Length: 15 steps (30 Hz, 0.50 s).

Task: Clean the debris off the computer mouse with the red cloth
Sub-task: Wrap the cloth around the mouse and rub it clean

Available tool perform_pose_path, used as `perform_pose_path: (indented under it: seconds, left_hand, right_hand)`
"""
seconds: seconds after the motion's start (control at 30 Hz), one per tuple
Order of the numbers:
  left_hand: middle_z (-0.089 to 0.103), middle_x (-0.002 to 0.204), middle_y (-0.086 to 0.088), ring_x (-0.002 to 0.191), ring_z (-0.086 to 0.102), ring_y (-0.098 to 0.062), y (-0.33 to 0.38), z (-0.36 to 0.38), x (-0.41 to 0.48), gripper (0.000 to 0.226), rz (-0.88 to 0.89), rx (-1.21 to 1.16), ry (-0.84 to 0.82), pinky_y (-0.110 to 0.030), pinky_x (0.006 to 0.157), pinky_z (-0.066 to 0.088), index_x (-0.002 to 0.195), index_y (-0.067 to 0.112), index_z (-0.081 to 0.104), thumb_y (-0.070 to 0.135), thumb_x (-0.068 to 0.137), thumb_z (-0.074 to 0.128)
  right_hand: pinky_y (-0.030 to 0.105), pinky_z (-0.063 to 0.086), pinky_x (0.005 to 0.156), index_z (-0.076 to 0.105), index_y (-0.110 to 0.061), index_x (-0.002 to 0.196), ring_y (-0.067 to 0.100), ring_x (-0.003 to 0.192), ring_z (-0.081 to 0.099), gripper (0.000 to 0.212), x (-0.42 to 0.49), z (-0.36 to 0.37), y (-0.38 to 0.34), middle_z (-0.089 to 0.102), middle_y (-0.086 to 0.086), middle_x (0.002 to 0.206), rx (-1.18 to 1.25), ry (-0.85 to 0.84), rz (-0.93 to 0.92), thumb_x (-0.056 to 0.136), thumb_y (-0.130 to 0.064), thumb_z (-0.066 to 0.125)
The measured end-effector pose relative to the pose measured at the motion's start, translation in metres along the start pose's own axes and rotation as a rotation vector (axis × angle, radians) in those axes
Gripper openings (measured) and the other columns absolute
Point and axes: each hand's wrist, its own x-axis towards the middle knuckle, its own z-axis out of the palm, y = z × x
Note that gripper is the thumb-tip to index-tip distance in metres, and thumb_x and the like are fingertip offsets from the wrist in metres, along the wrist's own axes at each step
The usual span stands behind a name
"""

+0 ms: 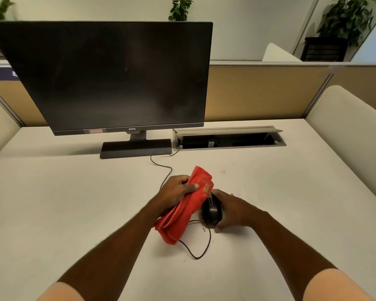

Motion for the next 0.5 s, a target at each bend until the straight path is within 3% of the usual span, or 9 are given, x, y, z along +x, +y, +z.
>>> perform_pose_path:
  seconds: [0.2,0.33,0.4,0.43,0.5]
  left_hand:
    - [0.074,0.084,-0.013,0.067,0.073,-0.026,0.021,0.002,-0.006,0.024,-0.031,-0.183,0.111,-0.028,0.056,0.055,0.103,0.009,0.068,0.029,0.088,0.069]
    - [0.074,0.088,-0.011,0.074,0.074,-0.028,0.031,0.005,-0.006,0.027,-0.051,-0.188,0.229,-0.038,0.070,0.060,0.099,0.012,0.069,0.035,0.086,0.071]
    - [0.075,0.087,-0.010,0.076,0.074,-0.029,0.036,0.005,-0.006,0.026,-0.053,-0.210,0.300,-0.041,0.075,0.060,0.096,0.013,0.069,0.036,0.084,0.073]
    - [0.075,0.086,-0.010,0.075,0.074,-0.028,0.038,0.006,-0.005,0.026,-0.052,-0.232,0.337,-0.041,0.074,0.060,0.094,0.012,0.069,0.035,0.083,0.074]
    - [0.074,0.082,-0.009,0.072,0.073,-0.026,0.045,0.011,-0.003,0.026,-0.054,-0.264,0.423,-0.038,0.070,0.061,0.089,0.009,0.069,0.033,0.081,0.076]
  right_hand:
    - [0.038,0.041,0.103,0.023,-0.035,0.144,0.015,0.125,0.045,0.122,-0.001,0.001,-0.001,0.043,-0.015,0.140,-0.007,-0.035,0.070,0.043,-0.055,0.088]
    - [0.037,0.026,0.116,0.000,-0.019,0.155,0.020,0.145,0.018,0.138,-0.002,-0.013,-0.008,0.012,0.001,0.162,0.034,-0.109,0.123,0.052,-0.054,0.085]
    - [0.035,0.018,0.117,0.006,-0.019,0.155,0.018,0.148,0.008,0.122,-0.007,-0.023,-0.014,0.002,-0.002,0.163,-0.008,-0.081,0.153,0.065,-0.053,0.080]
    - [0.034,0.018,0.116,0.016,-0.019,0.155,0.017,0.148,0.011,0.104,-0.010,-0.029,-0.018,0.007,-0.002,0.162,-0.018,-0.009,0.159,0.075,-0.047,0.077]
    - [0.029,0.031,0.110,0.042,-0.019,0.144,0.017,0.139,0.035,0.062,-0.017,-0.043,-0.031,0.035,0.002,0.155,0.053,0.238,0.146,0.090,-0.031,0.067]
